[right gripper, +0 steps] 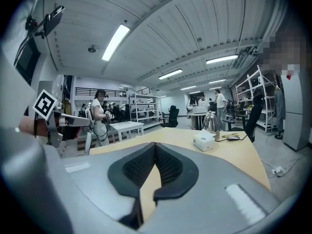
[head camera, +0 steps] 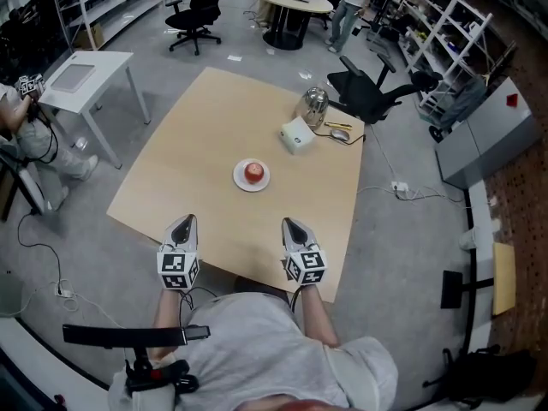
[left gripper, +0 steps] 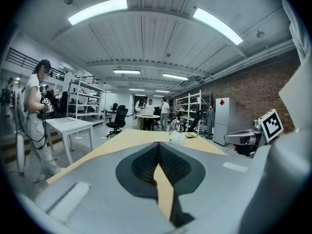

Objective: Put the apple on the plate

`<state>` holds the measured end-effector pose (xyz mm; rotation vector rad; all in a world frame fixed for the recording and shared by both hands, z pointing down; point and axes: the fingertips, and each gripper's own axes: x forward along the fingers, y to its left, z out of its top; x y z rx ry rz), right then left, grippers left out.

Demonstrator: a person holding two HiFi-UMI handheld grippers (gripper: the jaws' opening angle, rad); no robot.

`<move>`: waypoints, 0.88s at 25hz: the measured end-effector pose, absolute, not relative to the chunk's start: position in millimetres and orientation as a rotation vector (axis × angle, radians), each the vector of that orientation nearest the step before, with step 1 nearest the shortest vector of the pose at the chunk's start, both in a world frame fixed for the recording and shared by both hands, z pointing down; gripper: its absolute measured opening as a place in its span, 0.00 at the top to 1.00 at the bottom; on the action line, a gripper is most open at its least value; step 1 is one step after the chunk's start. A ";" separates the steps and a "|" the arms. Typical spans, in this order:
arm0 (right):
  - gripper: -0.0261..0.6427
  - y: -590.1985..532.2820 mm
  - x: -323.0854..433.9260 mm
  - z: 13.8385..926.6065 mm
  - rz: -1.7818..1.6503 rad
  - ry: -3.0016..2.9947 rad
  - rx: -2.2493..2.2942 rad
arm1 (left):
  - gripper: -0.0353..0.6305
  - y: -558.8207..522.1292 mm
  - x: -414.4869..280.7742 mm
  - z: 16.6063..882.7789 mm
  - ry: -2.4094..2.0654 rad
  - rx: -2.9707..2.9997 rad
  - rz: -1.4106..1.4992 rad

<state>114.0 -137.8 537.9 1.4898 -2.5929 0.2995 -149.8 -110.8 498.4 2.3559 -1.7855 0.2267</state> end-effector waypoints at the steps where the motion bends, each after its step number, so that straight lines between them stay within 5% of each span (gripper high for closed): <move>1: 0.95 -137.9 113.3 537.8 0.295 -2.593 1.489 | 0.92 -111.1 -150.2 498.2 -1.787 2.356 0.225; 22: 0.95 -139.9 109.6 543.5 0.315 -2.602 1.481 | 0.92 -113.0 -153.3 497.5 -1.799 2.358 0.223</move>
